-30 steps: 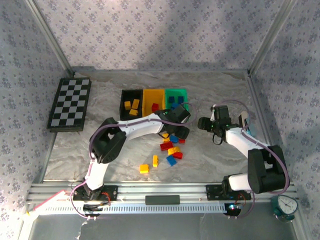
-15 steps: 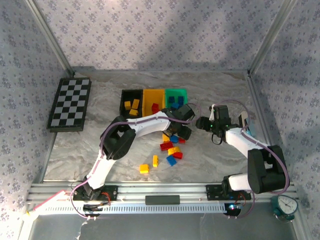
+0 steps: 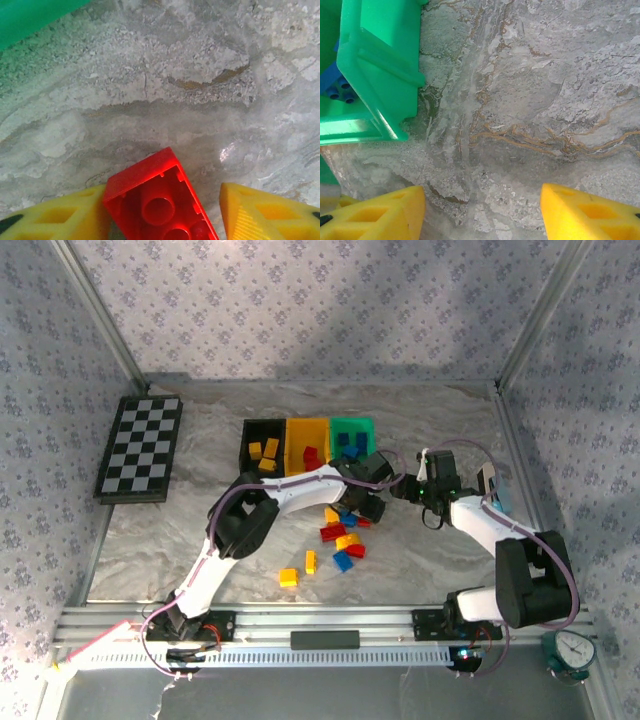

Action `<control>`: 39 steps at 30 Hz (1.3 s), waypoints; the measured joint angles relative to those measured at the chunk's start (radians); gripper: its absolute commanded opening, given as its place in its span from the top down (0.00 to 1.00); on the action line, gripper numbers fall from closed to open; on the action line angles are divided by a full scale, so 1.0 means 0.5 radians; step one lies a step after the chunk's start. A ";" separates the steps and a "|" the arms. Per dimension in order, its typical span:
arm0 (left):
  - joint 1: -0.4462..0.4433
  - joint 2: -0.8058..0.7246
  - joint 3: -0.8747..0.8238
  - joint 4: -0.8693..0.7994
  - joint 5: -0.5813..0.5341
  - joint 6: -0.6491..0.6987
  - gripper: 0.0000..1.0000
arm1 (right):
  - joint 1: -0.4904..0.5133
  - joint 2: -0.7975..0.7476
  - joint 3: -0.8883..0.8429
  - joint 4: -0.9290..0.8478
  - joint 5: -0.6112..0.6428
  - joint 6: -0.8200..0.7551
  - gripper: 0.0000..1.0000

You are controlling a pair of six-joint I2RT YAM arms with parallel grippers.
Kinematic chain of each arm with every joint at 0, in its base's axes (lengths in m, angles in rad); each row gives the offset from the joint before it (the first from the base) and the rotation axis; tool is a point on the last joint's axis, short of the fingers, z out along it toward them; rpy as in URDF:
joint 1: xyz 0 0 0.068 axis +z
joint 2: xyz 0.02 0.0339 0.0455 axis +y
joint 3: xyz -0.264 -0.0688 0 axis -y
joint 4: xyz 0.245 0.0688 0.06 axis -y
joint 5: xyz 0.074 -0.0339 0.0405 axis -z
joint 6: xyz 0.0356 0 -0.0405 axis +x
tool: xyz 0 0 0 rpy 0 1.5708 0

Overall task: Sort the legos into containers by color
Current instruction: Pick up the lego from the center of the table, then place the lego in the container.

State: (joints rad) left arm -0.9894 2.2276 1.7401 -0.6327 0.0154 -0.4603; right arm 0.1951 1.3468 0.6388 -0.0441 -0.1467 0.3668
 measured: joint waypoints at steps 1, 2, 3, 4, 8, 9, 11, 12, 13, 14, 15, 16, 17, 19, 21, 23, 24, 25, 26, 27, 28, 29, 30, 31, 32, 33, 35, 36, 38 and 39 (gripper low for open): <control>-0.001 0.000 0.000 -0.001 -0.001 0.008 0.51 | 0.000 0.000 0.000 0.000 0.000 0.000 0.36; -0.002 0.000 0.000 -0.001 -0.002 0.009 0.51 | 0.000 -0.001 0.000 0.000 0.000 0.000 0.36; -0.002 0.000 0.000 0.002 -0.002 0.011 0.52 | 0.000 -0.001 0.000 0.000 -0.001 0.000 0.36; -0.002 -0.001 0.000 0.002 -0.002 0.011 0.52 | 0.001 -0.001 0.000 0.001 -0.001 0.000 0.36; -0.002 -0.031 -0.047 0.052 -0.005 0.005 0.58 | 0.004 -0.002 0.000 0.001 -0.001 0.000 0.36; -0.002 -0.050 -0.071 0.068 -0.009 0.005 0.60 | 0.005 -0.002 0.000 0.001 -0.001 0.000 0.36; -0.002 -0.102 -0.114 0.078 -0.033 0.007 0.62 | 0.008 -0.002 0.000 0.001 0.000 0.000 0.36; -0.002 -0.128 -0.124 0.077 -0.055 0.011 0.62 | 0.008 -0.002 0.000 0.001 0.000 0.000 0.36; -0.002 -0.159 -0.128 0.072 -0.087 0.013 0.63 | 0.008 -0.002 0.000 0.001 0.000 0.000 0.36; 0.001 -0.200 -0.134 0.077 -0.127 0.018 0.63 | 0.008 -0.002 0.000 0.002 -0.001 0.000 0.36; 0.005 -0.236 -0.137 0.076 -0.159 0.026 0.63 | 0.008 -0.002 0.000 0.002 -0.001 0.000 0.36; 0.013 -0.292 -0.146 0.077 -0.198 0.037 0.63 | 0.008 -0.002 0.000 0.004 -0.001 0.000 0.36; 0.024 -0.354 -0.160 0.079 -0.233 0.049 0.62 | 0.011 -0.002 0.000 0.008 -0.001 0.000 0.36; 0.058 -0.480 -0.193 0.087 -0.288 0.069 0.62 | 0.013 -0.001 0.000 0.016 -0.002 0.000 0.36; 0.111 -0.607 -0.224 0.088 -0.341 0.097 0.62 | 0.013 -0.001 0.000 0.022 -0.011 0.001 0.36; 0.178 -0.718 -0.236 0.092 -0.402 0.128 0.62 | 0.017 -0.001 0.000 0.027 -0.016 0.002 0.36; 0.204 -0.752 -0.238 0.098 -0.429 0.143 0.62 | 0.017 0.000 0.000 0.030 -0.016 0.002 0.36; 0.241 -0.787 -0.240 0.101 -0.464 0.166 0.62 | 0.017 0.003 0.000 0.034 -0.016 0.002 0.36; 0.278 -0.803 -0.240 0.107 -0.494 0.186 0.62 | 0.017 0.006 0.000 0.037 -0.017 0.002 0.36; 0.307 -0.809 -0.240 0.109 -0.514 0.200 0.62 | 0.018 0.011 0.000 0.038 -0.017 0.002 0.36; 0.345 -0.809 -0.240 0.107 -0.536 0.216 0.62 | 0.021 0.015 0.000 0.039 -0.017 0.002 0.36; 0.387 -0.797 -0.239 0.100 -0.548 0.233 0.62 | 0.021 0.022 0.000 0.040 -0.017 0.002 0.36; 0.420 -0.780 -0.234 0.095 -0.552 0.246 0.62 | 0.021 0.028 0.000 0.040 -0.017 0.001 0.36; 0.459 -0.756 -0.223 0.091 -0.550 0.262 0.61 | 0.021 0.037 0.000 0.040 -0.017 0.001 0.36; 0.503 -0.721 -0.198 0.085 -0.549 0.279 0.61 | 0.021 0.047 0.000 0.039 -0.017 0.001 0.36; 0.539 -0.684 -0.168 0.079 -0.549 0.294 0.61 | 0.021 0.053 0.000 0.039 -0.018 0.001 0.36; 0.614 -0.579 -0.056 0.050 -0.549 0.331 0.59 | 0.021 0.063 0.001 0.039 -0.017 0.001 0.36; 0.642 -0.533 -0.003 0.045 -0.552 0.346 0.58 | 0.021 0.064 0.001 0.038 -0.017 0.000 0.36; 0.694 -0.421 0.126 0.037 -0.586 0.383 0.55 | 0.021 0.067 0.002 0.037 -0.017 -0.001 0.36; 0.710 -0.372 0.189 0.018 -0.600 0.401 0.53 | 0.021 0.067 0.002 0.037 -0.017 -0.001 0.36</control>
State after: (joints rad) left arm -0.6346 2.0415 1.8347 -0.6239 -0.2844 -0.2600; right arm 0.2054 1.3804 0.6399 -0.0257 -0.1551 0.3664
